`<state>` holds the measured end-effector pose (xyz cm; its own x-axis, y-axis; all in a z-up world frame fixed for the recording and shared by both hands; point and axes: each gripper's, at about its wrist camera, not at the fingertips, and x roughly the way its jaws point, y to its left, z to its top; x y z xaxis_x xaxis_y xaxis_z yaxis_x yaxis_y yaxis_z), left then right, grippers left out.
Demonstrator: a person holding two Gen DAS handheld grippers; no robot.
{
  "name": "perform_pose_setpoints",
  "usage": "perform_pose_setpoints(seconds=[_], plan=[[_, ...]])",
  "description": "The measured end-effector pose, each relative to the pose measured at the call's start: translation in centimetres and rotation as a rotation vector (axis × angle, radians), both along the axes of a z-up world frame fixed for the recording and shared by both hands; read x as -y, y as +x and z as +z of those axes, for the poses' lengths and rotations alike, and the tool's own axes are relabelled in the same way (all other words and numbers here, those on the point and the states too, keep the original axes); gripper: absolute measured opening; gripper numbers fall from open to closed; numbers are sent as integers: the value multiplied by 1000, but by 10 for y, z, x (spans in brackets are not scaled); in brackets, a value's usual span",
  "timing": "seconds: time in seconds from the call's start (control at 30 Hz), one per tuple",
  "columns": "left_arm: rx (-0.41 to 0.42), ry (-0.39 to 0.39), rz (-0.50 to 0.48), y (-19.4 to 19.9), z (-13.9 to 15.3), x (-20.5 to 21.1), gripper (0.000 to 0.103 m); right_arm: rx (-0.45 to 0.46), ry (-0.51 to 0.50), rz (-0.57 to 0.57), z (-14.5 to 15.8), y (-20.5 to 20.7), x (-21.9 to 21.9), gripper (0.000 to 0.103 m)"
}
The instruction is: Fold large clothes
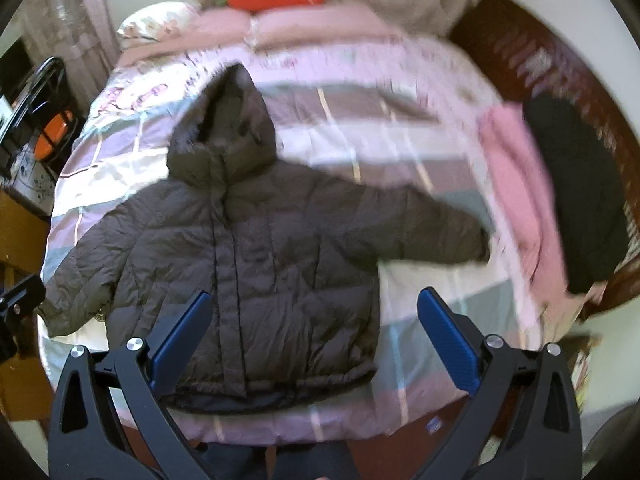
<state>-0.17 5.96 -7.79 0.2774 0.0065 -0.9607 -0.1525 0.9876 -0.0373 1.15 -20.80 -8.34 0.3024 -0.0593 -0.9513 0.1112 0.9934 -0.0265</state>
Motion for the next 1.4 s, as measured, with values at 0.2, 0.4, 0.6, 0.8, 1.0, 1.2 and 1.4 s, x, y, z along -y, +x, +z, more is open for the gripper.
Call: perform_pose_setpoints(seconds=[0.2,0.4,0.6,0.8,1.0,1.2,1.4], plan=[[-121,-155,50,-6,-68,-22,101,-156,140,-192,-53,-15,61,102],[-229,-182,-30,21,-117,33,101,-219,245,-376,-84,-27,132,102],[-157,-119,-147,52,-148,133,101,-147,402,-511,-148,-2,256,102],[-217,-77,-94,100,-231,221,101,-31,539,-673,-233,34,379,102],[-242,-39,-53,143,-310,287,101,-54,649,-807,-324,63,462,100],[-304,36,-76,151,-370,321,101,-20,718,-869,-352,64,497,21],[-284,100,-129,146,-385,338,101,225,696,-761,-270,76,504,9]])
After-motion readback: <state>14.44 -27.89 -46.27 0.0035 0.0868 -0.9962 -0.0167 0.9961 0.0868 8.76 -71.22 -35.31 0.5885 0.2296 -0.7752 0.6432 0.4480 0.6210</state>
